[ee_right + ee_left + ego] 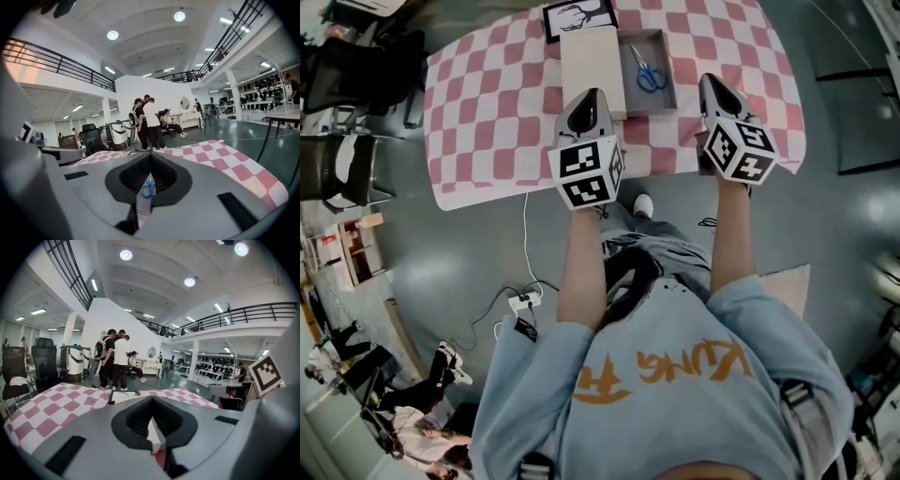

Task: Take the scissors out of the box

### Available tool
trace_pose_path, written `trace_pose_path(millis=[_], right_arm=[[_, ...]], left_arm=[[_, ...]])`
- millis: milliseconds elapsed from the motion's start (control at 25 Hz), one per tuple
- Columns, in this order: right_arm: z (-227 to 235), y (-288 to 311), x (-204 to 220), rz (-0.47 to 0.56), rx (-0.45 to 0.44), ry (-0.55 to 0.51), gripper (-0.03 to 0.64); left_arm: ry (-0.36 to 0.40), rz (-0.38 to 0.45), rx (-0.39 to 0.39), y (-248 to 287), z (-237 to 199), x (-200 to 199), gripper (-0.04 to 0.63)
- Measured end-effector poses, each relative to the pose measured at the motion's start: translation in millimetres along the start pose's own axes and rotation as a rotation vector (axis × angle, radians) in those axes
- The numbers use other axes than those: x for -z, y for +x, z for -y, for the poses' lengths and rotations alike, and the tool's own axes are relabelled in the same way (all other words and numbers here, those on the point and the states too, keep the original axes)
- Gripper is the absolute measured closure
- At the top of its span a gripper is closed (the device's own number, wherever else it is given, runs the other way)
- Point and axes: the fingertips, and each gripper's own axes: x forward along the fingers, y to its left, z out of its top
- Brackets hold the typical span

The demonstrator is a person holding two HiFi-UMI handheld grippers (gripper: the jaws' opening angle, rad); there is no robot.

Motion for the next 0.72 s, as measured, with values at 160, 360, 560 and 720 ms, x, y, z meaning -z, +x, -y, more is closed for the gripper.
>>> trace_pose_path(millis=[160,360,560,720], right_arm=[[-3.0,4.9,-1.7,-0.004,-0.014,-0.001,0.618],[3.8,12.8,-9.0,0.001,0.003,-0.012,0.618],[15.9,24.3,-11.7,-0.014,0.035,-0.019,0.618],[14.7,41.8,-1.6,-0.059,0.039,-0.027,0.618]], left_arm=[[0.008,0.001,0.015,3.3,4.6,-1.5,0.578],[0.013,0.001,0.043,20.0,8.1,-6.6,0.578],[0.000,-0.010,0.076,41.9,11.9,-6.7,0.578],[-0.019,-0.038,0.080,57.4,3.6,0.2,0.578]])
